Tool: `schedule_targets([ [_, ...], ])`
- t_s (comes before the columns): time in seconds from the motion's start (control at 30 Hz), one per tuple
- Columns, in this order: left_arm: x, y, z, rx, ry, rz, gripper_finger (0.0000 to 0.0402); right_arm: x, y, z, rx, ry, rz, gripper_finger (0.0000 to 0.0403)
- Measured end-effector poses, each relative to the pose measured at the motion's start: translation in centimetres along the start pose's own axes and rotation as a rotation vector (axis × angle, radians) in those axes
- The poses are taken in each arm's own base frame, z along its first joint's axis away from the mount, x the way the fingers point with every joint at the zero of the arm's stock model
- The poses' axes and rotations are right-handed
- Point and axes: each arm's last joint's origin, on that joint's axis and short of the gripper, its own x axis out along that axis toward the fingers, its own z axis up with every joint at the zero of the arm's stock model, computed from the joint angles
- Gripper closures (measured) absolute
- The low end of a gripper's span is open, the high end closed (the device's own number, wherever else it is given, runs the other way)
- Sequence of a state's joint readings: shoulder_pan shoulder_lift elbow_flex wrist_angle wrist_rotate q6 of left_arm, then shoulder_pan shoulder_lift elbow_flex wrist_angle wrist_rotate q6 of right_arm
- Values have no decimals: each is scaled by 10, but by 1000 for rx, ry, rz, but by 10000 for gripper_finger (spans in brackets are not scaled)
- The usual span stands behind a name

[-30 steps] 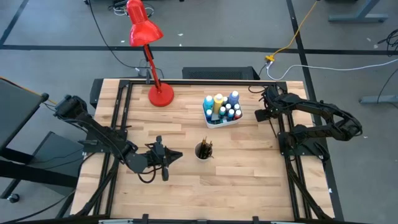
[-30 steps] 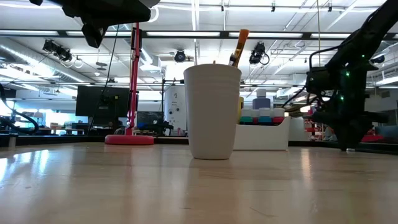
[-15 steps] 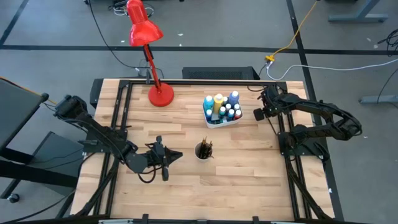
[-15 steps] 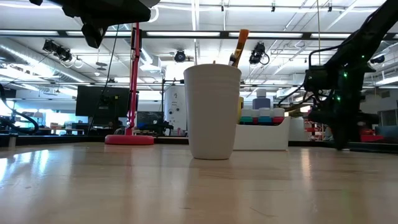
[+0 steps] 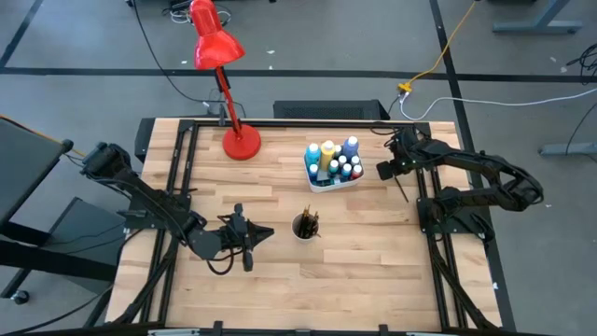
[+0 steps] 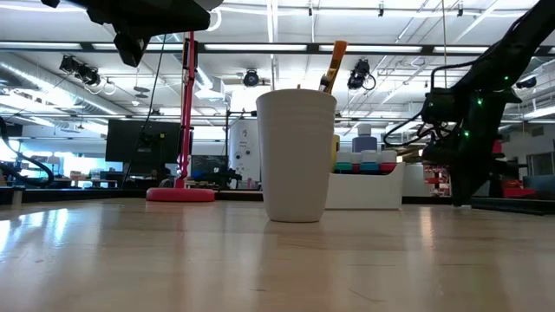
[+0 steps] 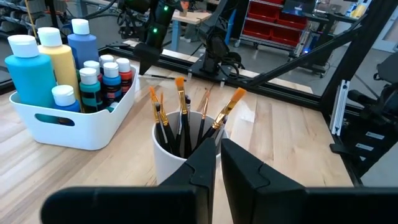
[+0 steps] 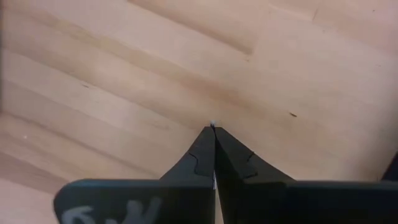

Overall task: Pick & Place Paint Supplies
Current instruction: Put the silver paint brush into the white cup

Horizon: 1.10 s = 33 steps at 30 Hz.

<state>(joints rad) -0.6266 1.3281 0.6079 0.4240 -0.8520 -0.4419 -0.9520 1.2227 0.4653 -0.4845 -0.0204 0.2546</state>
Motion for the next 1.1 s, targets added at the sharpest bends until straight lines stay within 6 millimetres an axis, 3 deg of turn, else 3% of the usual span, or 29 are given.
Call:
schedule_targets([
  [0.2, 0, 0, 0, 0, 0, 0, 368, -9, 0, 0, 1, -40, 12, 402],
  [0.43, 0, 0, 0, 0, -2, 4, 368, -37, 3, -1, 3, -185, 106, 403],
  [0.8, 0, 1, 0, -6, -10, 20, 368, -96, 24, -12, -126, -410, 487, 403],
  [1.1, 0, 1, 0, -9, -11, 20, 368, -143, 53, -26, -280, -555, 990, 403],
])
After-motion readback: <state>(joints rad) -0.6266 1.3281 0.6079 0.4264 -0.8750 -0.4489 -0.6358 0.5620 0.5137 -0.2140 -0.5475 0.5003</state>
